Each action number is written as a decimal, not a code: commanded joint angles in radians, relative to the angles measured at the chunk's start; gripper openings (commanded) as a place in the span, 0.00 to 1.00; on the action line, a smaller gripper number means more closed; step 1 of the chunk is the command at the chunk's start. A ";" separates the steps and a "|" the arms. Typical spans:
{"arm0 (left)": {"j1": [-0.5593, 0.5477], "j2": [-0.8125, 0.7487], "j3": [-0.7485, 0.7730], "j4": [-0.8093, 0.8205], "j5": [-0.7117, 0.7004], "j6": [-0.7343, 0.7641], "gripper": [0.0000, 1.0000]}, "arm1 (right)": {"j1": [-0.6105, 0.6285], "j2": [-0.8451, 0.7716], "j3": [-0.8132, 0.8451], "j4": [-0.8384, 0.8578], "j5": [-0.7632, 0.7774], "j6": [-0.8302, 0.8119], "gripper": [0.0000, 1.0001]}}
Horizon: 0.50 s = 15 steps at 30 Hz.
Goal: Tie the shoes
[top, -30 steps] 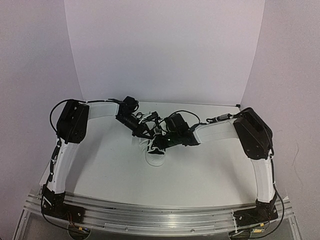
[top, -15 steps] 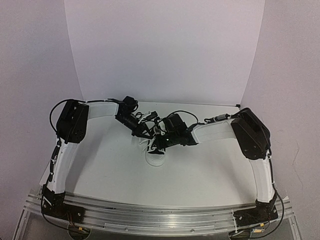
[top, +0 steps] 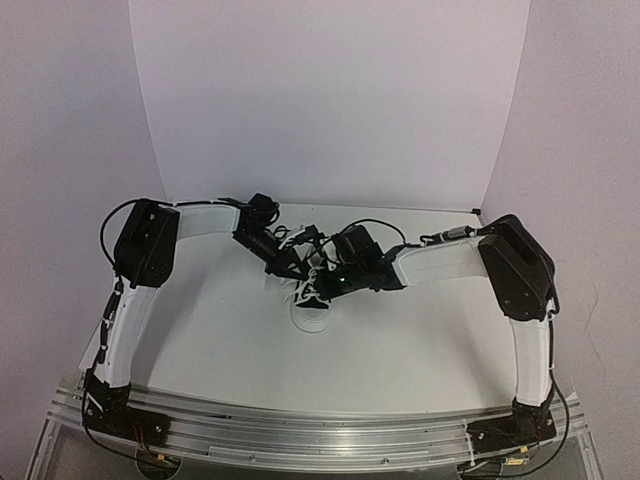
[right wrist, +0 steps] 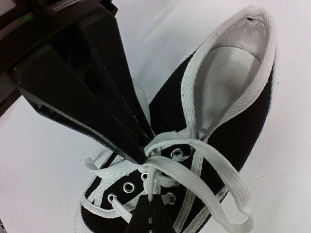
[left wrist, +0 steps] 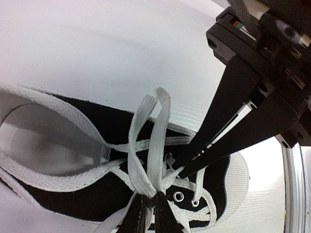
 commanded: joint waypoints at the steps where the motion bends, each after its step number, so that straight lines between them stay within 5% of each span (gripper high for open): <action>1: -0.009 0.008 0.047 -0.009 -0.006 0.014 0.15 | 0.007 -0.073 -0.039 -0.025 -0.033 0.000 0.00; 9: -0.006 -0.008 0.074 -0.016 -0.014 0.012 0.35 | 0.017 -0.170 -0.155 -0.029 -0.113 0.022 0.00; 15: 0.006 -0.035 0.081 -0.035 -0.011 0.021 0.38 | 0.021 -0.189 -0.190 -0.029 -0.181 0.040 0.00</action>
